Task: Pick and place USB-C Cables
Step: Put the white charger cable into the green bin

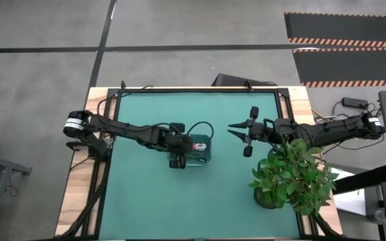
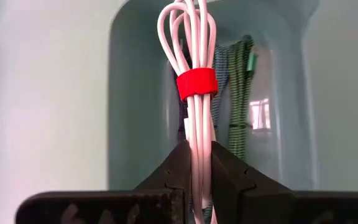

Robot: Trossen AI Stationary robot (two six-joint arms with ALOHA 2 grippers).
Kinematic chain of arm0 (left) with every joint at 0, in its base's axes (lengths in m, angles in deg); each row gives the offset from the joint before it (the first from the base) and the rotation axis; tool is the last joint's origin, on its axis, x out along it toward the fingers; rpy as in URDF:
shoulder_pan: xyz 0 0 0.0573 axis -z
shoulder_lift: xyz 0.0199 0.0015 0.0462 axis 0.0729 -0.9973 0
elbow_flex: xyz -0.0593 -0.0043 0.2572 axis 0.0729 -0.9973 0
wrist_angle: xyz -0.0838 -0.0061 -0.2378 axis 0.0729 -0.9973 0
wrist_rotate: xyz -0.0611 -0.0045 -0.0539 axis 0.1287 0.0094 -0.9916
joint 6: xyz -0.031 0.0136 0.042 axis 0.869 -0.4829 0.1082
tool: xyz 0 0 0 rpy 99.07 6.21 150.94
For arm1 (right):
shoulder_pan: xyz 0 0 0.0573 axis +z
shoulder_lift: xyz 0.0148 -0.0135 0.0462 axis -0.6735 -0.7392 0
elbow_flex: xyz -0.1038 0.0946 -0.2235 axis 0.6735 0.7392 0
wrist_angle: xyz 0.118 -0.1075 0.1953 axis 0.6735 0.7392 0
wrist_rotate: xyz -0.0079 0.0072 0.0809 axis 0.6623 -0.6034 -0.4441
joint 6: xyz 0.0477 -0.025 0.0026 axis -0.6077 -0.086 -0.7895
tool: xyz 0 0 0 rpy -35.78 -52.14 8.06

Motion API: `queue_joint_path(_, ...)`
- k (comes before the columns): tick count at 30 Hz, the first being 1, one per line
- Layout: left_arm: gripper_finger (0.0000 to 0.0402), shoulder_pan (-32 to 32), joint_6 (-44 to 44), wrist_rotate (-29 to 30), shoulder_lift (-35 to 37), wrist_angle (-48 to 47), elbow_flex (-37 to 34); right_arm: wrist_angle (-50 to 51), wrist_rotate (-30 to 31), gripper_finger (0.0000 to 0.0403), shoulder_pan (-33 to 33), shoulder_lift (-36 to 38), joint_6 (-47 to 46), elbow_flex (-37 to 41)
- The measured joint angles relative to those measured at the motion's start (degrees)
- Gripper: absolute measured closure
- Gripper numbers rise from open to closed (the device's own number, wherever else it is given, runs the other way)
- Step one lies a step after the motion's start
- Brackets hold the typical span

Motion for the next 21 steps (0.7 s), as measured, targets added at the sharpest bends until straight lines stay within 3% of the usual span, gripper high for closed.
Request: queue_joint_path(21, 0.0381, -1.5, -3.7, 1.2, 0.0, 4.8, -4.1, 0.5, 0.1, 0.0330, 0.0, 0.0, 0.0, 0.0)
